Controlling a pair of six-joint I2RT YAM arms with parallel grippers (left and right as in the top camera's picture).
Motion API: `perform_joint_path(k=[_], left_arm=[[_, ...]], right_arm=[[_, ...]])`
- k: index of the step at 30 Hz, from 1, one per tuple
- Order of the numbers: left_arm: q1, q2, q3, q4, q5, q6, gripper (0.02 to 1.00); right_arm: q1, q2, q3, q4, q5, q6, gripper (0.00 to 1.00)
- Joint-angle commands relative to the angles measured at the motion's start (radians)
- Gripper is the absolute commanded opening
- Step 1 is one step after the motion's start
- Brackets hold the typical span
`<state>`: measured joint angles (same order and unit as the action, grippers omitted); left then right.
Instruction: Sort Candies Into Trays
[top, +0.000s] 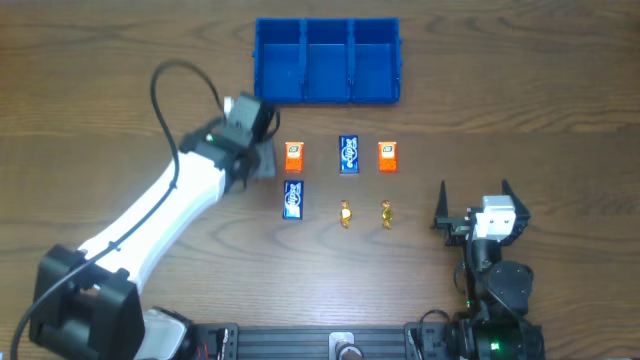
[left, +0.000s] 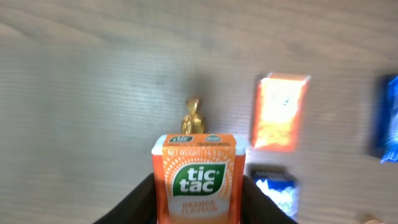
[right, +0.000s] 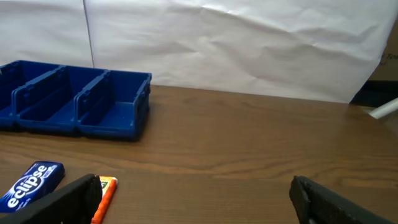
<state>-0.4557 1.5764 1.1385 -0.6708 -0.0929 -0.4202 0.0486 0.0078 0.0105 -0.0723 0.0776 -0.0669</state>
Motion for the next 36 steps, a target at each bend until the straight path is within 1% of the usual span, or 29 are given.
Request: perform_joint_path(k=[1, 4, 7, 11, 16, 17, 19, 20, 21, 22, 24, 27, 28, 29, 30, 32, 36], left_arm=[[-0.003, 0.145, 0.521, -0.102, -0.130, 0.067, 0.382], [0.007, 0.386, 0.872, -0.196, -0.132, 0.084, 0.382], [0.031, 0.603, 1.078, -0.248, -0.111, 0.084, 0.375], [0.065, 0.732, 1.119, -0.220, -0.043, 0.084, 0.380], [0.095, 0.752, 1.119, -0.207, -0.038, 0.085, 0.382], [0.097, 0.752, 1.119, -0.207, -0.031, 0.096, 0.411], [0.096, 0.752, 1.119, -0.207, -0.020, 0.113, 0.584], [0.095, 0.751, 1.119, -0.207, -0.021, 0.114, 0.733], [0.092, 0.735, 1.119, -0.214, -0.021, 0.114, 0.820], [0.084, 0.703, 1.112, -0.227, -0.023, 0.115, 0.860], [0.063, 0.601, 1.042, -0.217, -0.022, 0.113, 0.912], [0.007, 0.365, 0.775, -0.168, -0.022, 0.066, 0.921], [-0.031, 0.259, 0.612, -0.156, -0.022, 0.011, 0.910], [-0.081, 0.173, 0.401, -0.091, -0.021, -0.035, 0.897], [-0.102, 0.162, 0.306, -0.046, -0.013, -0.048, 0.897], [-0.121, 0.171, 0.204, 0.001, -0.009, -0.076, 0.897], [-0.129, 0.221, 0.084, 0.090, 0.023, -0.082, 0.888]], right_arm=[[-0.005, -0.005, -0.003, -0.003, -0.002, -0.013, 0.998], [-0.005, -0.005, -0.003, -0.003, -0.002, -0.013, 0.998], [-0.005, -0.005, -0.003, -0.003, -0.002, -0.013, 0.998], [-0.005, -0.005, -0.003, -0.003, -0.002, -0.013, 0.998], [-0.005, -0.005, -0.003, -0.003, -0.002, -0.013, 0.998], [-0.005, -0.005, -0.003, -0.003, -0.002, -0.013, 0.998], [-0.005, -0.005, -0.003, -0.003, -0.002, -0.013, 0.998], [-0.005, -0.005, -0.003, -0.003, -0.002, -0.013, 0.998], [-0.005, -0.005, -0.003, -0.003, -0.002, -0.013, 0.998], [-0.005, -0.005, -0.003, -0.003, -0.002, -0.013, 0.998], [-0.005, -0.005, -0.003, -0.003, -0.002, -0.013, 0.998], [-0.005, -0.005, -0.003, -0.003, -0.002, -0.013, 0.998], [-0.005, -0.005, -0.003, -0.003, -0.002, -0.013, 0.998], [-0.005, -0.005, -0.003, -0.003, -0.002, -0.013, 0.998], [-0.005, -0.005, -0.003, -0.003, -0.002, -0.013, 0.998], [-0.005, -0.005, -0.003, -0.003, -0.002, -0.013, 0.998], [-0.005, -0.005, -0.003, -0.003, -0.002, -0.013, 0.998]])
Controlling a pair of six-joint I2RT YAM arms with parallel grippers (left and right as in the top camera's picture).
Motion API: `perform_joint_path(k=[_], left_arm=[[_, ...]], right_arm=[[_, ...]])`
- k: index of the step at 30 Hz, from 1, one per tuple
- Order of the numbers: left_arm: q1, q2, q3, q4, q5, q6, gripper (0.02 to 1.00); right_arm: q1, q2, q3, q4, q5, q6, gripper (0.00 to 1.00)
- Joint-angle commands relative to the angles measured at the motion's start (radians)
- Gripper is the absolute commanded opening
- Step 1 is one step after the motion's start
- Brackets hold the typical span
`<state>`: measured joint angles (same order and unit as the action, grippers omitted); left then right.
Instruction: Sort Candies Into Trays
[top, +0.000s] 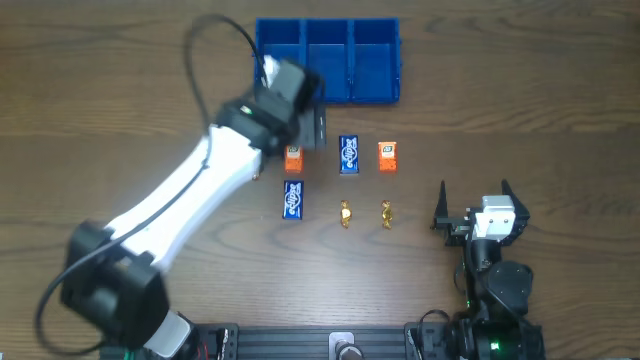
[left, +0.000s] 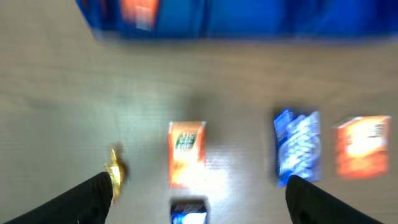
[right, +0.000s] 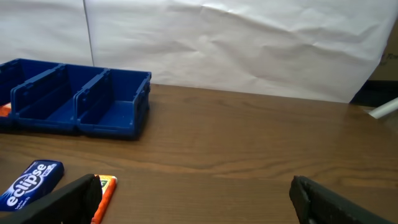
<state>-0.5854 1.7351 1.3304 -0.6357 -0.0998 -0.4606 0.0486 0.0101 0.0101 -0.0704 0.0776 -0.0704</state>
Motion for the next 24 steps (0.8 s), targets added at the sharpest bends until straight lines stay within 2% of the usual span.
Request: perform_joint_path(k=[1, 11, 15, 17, 21, 24], left_arm=[[0.000, 0.088, -0.111, 0.061, 0.035, -0.042, 0.886], [0.000, 0.207, -0.110, 0.140, 0.061, -0.042, 0.825], [0.000, 0.229, -0.110, 0.158, 0.074, -0.043, 0.689], [0.000, 0.229, -0.110, 0.158, 0.075, -0.050, 0.546], [0.003, 0.233, -0.110, 0.162, 0.074, -0.053, 0.478], [0.003, 0.240, -0.110, 0.161, 0.074, -0.058, 0.382]], right_arm=[[-0.005, -0.007, -0.003, -0.005, -0.002, -0.009, 0.998], [-0.005, -0.007, -0.002, -0.005, -0.002, -0.009, 0.996], [-0.005, -0.007, -0.002, -0.005, -0.002, -0.009, 0.998], [-0.005, -0.007, -0.002, -0.005, -0.002, -0.009, 0.998], [-0.005, -0.007, -0.002, -0.005, -0.002, -0.009, 0.998], [-0.005, -0.007, -0.002, -0.005, -0.002, -0.009, 0.998]])
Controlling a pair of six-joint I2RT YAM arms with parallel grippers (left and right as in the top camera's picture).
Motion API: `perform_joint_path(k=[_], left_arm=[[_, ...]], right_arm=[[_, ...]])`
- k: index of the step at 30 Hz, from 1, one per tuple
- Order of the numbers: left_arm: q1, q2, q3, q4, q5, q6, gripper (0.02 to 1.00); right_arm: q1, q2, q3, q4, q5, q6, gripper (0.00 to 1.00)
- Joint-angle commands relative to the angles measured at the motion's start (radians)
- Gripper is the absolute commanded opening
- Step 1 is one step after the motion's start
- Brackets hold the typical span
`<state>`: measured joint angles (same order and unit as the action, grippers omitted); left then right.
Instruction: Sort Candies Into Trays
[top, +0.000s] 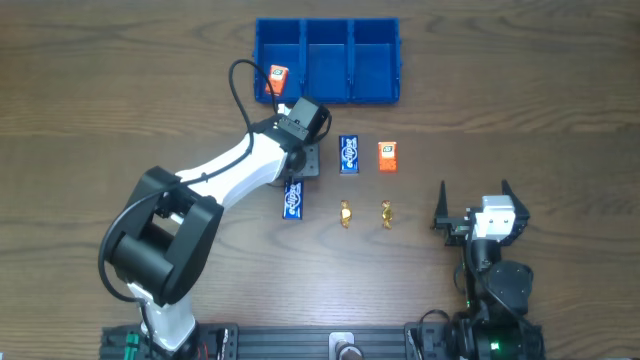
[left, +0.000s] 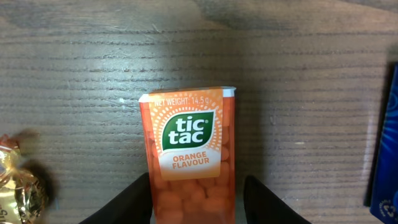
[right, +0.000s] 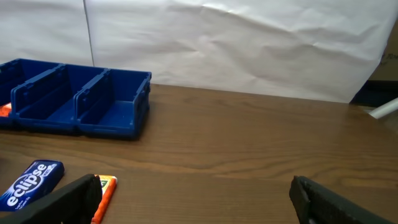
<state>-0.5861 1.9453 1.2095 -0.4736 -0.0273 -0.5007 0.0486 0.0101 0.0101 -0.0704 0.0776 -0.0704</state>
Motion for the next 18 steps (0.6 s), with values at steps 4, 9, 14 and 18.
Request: perform_joint_path(k=[4, 9, 14, 18], left_arm=[[0.004, 0.025, 0.021, -0.002, -0.007, -0.020, 0.349], [0.008, -0.070, 0.214, -0.129, -0.137, 0.001, 0.345], [0.064, -0.061, 0.557, -0.284, -0.219, 0.087, 0.347], [0.151, 0.021, 0.665, -0.284, -0.178, 0.113, 0.343]], right_arm=[[-0.005, -0.007, -0.002, -0.005, -0.002, -0.009, 0.998], [-0.005, -0.007, -0.002, -0.005, -0.002, -0.009, 0.998], [-0.005, -0.007, -0.002, -0.005, -0.002, -0.009, 0.998], [-0.005, -0.007, -0.002, -0.005, -0.002, -0.009, 0.998]])
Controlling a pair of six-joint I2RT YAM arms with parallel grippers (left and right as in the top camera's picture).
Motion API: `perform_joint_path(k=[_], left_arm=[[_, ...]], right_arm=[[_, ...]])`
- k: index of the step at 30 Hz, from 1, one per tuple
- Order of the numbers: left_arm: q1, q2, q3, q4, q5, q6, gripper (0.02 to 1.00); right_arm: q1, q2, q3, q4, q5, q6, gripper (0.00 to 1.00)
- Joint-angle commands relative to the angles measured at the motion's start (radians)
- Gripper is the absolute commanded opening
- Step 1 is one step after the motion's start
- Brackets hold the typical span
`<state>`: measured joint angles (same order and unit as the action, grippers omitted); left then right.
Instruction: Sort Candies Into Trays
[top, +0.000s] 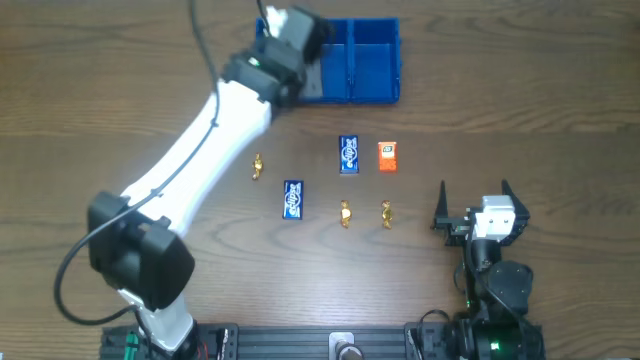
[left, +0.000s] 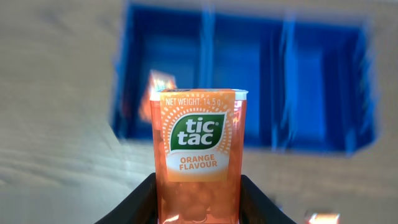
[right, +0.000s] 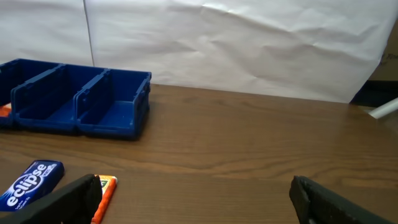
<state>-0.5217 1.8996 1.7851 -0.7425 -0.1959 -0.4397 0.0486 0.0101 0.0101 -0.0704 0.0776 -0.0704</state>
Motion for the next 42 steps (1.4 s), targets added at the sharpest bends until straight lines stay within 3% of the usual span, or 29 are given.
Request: perform_joint_path(k=[1, 5, 10, 12, 15, 16, 20, 26, 30, 42], left_arm=[[0.104, 0.098, 0.103, -0.015, 0.011, 0.052, 0.343], [0.142, 0.245, 0.161, -0.005, 0.085, 0.079, 0.343], [0.144, 0.346, 0.228, -0.003, 0.096, 0.103, 0.373], [0.146, 0.346, 0.228, -0.002, 0.092, 0.103, 0.487], [0.148, 0.343, 0.242, -0.006, 0.095, 0.102, 0.781], [0.140, 0.329, 0.261, -0.020, 0.096, 0.096, 0.836], [0.028, 0.242, 0.313, -0.093, 0.068, 0.036, 0.910], [-0.263, 0.285, 0.312, -0.176, 0.028, -0.175, 0.912], [-0.371, 0.409, 0.312, -0.172, 0.035, -0.269, 0.888], [-0.366, 0.581, 0.312, -0.109, 0.135, -0.309, 0.816]], right_arm=[[-0.005, -0.007, -0.002, -0.005, -0.002, -0.009, 0.998], [-0.005, -0.007, -0.002, -0.005, -0.002, -0.009, 0.998], [-0.005, -0.007, -0.003, -0.005, -0.002, -0.009, 0.998], [-0.005, -0.007, -0.002, -0.005, -0.002, -0.009, 0.998], [-0.005, -0.007, -0.002, -0.005, -0.002, -0.009, 0.998], [-0.005, -0.007, -0.002, -0.005, -0.002, -0.009, 0.998], [-0.005, -0.007, -0.002, -0.005, -0.002, -0.009, 0.998], [-0.005, -0.007, -0.002, -0.005, -0.002, -0.009, 0.998], [-0.005, -0.007, -0.002, -0.005, -0.002, -0.009, 0.998], [-0.005, -0.007, -0.002, -0.005, -0.002, -0.009, 0.998]])
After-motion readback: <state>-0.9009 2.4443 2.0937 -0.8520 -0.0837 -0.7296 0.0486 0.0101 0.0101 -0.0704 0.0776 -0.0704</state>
